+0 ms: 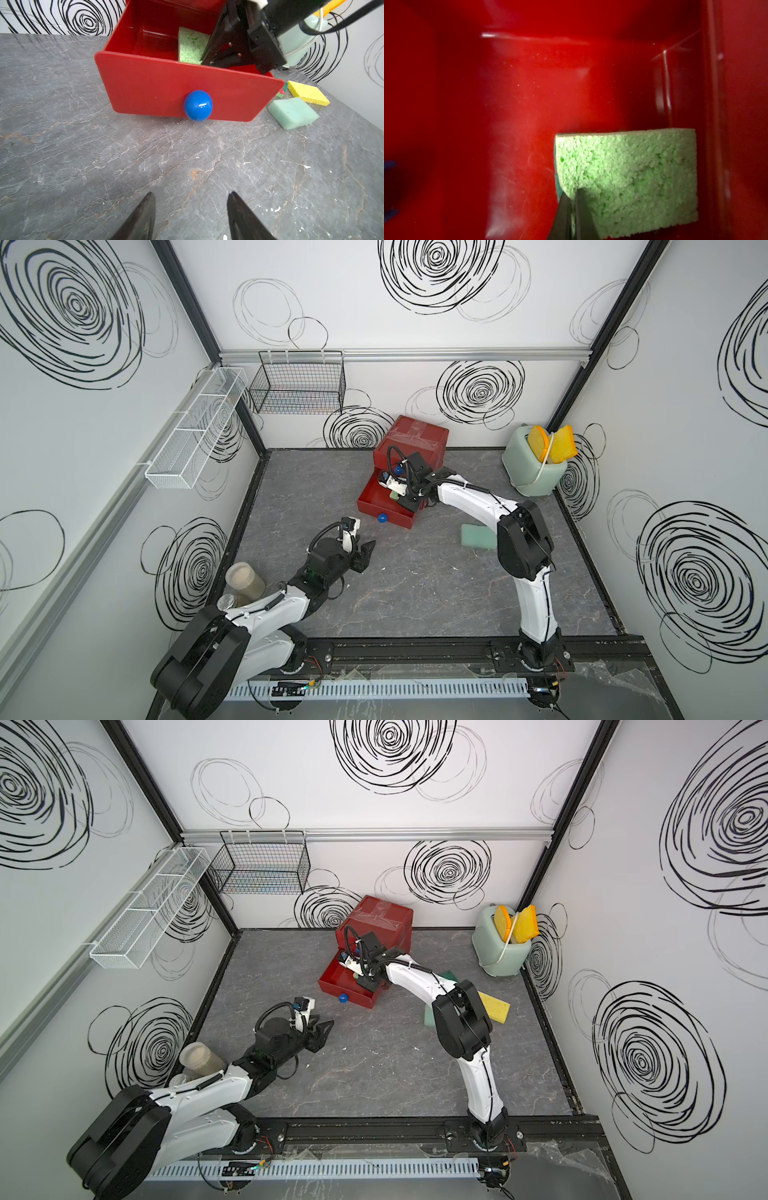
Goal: Take the sponge out of the drawer
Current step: Pick up the sponge from the drawer, then place the sponge at the center of the board.
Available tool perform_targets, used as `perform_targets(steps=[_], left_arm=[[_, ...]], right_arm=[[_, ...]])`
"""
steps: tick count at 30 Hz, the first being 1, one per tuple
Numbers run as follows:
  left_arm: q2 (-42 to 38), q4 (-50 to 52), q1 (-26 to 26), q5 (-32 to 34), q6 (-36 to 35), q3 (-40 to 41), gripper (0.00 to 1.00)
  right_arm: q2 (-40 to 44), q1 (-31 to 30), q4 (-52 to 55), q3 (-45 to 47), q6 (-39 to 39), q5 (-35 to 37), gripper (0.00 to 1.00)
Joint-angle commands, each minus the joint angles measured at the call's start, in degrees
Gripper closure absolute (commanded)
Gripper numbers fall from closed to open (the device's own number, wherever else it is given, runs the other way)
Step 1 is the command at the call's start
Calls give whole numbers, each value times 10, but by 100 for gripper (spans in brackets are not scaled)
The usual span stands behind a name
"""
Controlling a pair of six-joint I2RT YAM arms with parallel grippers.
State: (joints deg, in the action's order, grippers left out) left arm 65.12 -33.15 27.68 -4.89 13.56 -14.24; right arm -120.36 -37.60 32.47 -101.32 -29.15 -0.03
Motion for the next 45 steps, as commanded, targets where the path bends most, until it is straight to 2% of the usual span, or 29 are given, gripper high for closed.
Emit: perform_targets(steps=[1, 14, 22, 25, 31, 33, 36, 39, 42, 45], left_arm=[[-6, -26, -4, 0, 1, 5, 41], [-8, -28, -4, -1, 1, 6, 41], [-3, -32, -4, -5, 0, 4, 41], [-3, -32, -4, -6, -1, 3, 41], [-5, -34, -4, -9, -1, 3, 41], [-3, -35, -4, -11, 0, 3, 41], [-6, -35, -4, -12, -1, 4, 41], [-12, -34, -4, -13, -1, 6, 41], [-13, -34, -4, -14, -1, 7, 41], [-12, -35, -4, -15, -1, 7, 41]], right_arm=[[48, 3, -3, 11, 4, -51, 100], [165, -6, 9, 38, 40, -170, 100], [343, -30, -16, 146, 133, -173, 100], [424, -30, -49, 199, 200, -136, 100], [485, -24, 21, 237, 344, 100, 100], [506, -5, 38, 272, 424, 168, 100], [539, 38, 43, 368, 511, 191, 100], [563, 58, 49, 450, 565, 179, 100], [586, 50, 61, 505, 605, 157, 100], [598, 13, 86, 531, 633, 163, 100]])
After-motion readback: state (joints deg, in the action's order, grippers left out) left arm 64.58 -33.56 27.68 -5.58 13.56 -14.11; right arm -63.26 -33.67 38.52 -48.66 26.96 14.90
